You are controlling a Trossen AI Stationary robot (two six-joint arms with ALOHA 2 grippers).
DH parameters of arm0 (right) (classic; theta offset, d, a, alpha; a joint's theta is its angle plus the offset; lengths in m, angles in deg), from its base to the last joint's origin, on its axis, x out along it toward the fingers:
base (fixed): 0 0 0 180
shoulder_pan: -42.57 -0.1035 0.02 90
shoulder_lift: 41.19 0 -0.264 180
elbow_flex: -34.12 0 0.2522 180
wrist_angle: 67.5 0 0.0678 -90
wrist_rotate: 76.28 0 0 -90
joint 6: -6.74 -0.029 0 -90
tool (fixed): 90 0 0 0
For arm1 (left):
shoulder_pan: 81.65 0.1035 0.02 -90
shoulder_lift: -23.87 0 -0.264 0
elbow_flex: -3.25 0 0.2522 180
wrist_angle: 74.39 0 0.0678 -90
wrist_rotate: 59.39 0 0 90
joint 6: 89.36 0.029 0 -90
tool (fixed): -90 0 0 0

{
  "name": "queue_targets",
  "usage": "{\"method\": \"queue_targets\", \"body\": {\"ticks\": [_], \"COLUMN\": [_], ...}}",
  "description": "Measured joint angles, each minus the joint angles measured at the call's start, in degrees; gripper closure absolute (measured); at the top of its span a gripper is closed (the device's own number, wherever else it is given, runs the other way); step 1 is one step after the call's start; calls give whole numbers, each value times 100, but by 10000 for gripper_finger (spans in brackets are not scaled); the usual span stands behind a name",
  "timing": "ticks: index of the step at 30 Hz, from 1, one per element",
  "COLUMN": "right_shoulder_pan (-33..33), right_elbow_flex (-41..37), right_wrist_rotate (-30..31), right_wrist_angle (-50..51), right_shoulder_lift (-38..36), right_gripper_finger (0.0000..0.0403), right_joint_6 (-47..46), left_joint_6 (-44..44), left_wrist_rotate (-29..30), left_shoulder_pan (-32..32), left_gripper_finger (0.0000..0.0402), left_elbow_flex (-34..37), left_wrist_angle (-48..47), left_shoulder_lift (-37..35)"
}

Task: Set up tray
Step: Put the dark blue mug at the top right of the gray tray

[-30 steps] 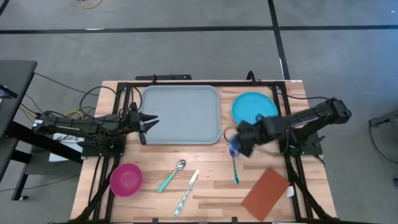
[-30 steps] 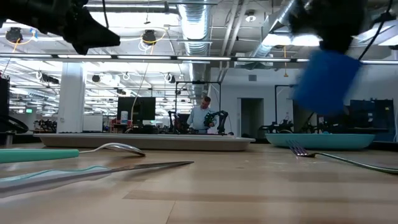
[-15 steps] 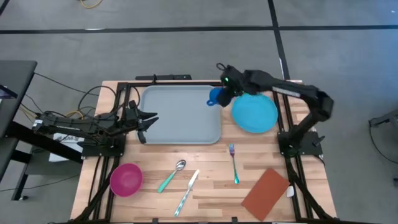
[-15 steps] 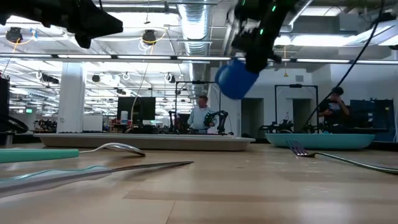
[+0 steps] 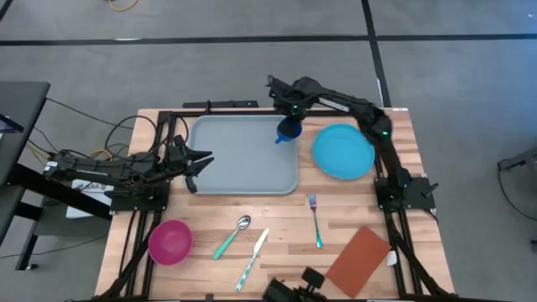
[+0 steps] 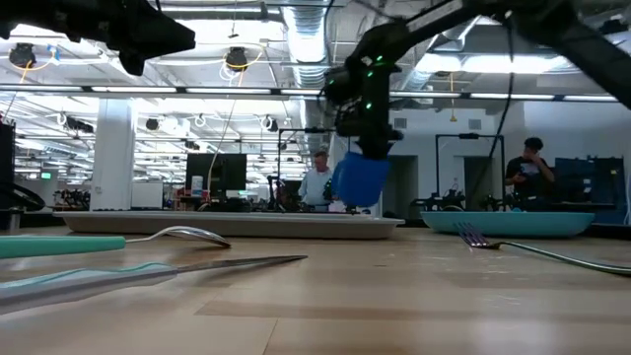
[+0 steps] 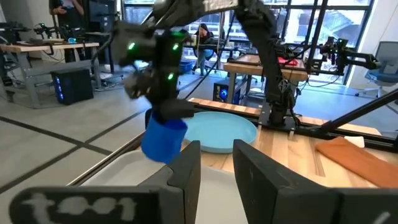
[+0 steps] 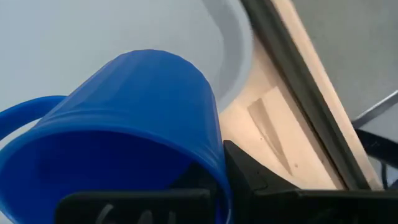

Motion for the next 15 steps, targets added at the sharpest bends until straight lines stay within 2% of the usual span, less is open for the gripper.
{"method": "queue_targets", "body": {"ticks": [7,15], "right_shoulder_pan": [4,42], "right_elbow_flex": [1151,1727], "right_wrist_rotate": [28,101], "right_wrist_angle": [548,897], "right_shoulder_lift": [982,1463], "right_gripper_finger": [383,343], "right_joint_6": [199,752], "left_joint_6": [-2,-4], "left_wrist_rotate": [-2,-6], "left_shoulder_pan": [0,0], "left_gripper_finger": [319,319], "left_elbow_flex": [0,0], "left_wrist_angle": [-7,-152], "left_shoulder_lift": [-2,-2]}}
